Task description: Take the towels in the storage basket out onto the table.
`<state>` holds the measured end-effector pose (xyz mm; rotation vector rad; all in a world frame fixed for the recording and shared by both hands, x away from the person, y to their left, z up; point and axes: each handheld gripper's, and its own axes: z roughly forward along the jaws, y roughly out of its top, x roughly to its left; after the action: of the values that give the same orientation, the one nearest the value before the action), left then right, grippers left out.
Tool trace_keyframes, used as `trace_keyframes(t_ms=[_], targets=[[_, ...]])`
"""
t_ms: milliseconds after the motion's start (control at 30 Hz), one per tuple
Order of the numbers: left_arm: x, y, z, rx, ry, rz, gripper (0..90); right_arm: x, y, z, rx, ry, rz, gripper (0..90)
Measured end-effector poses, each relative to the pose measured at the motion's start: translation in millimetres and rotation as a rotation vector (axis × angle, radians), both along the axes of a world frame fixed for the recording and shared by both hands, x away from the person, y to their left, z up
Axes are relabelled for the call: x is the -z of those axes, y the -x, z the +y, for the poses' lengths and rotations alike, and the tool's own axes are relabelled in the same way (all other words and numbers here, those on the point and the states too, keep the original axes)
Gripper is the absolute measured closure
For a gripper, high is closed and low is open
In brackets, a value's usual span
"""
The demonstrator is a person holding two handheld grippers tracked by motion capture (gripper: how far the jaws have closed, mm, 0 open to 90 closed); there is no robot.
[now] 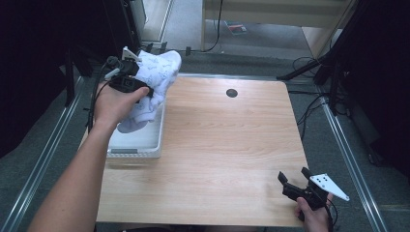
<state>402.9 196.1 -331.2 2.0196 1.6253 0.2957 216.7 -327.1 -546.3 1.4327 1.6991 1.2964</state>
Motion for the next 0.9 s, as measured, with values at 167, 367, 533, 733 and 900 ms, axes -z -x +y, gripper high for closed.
trace_keyframes(t_ms=[167, 367, 533, 733, 900], targets=[[8.9, -3.7, -27.5, 0.043, 0.003, 0.013, 65.1, 0.0, 0.2, 0.0, -0.001, 0.001, -0.002, 6.1], [23.0, -7.6, -66.4, 0.108, -0.016, 0.025, 65.1, 0.0, 0.3, 0.2, -0.001, 0.002, -0.001, 6.2], [40.8, -10.9, -95.1, 0.147, -0.008, 0.030, 65.0, 0.0, 0.3, 0.1, -0.002, 0.001, -0.002, 6.1], [69.6, -15.8, -127.1, 0.202, -0.001, 0.073, 64.8, 0.0, 0.5, 0.0, -0.003, 0.001, -0.004, 6.2], [89.0, -17.7, -151.9, 0.235, 0.008, 0.096, 64.6, 0.0, 0.5, 0.1, -0.005, 0.003, -0.006, 6.2]])
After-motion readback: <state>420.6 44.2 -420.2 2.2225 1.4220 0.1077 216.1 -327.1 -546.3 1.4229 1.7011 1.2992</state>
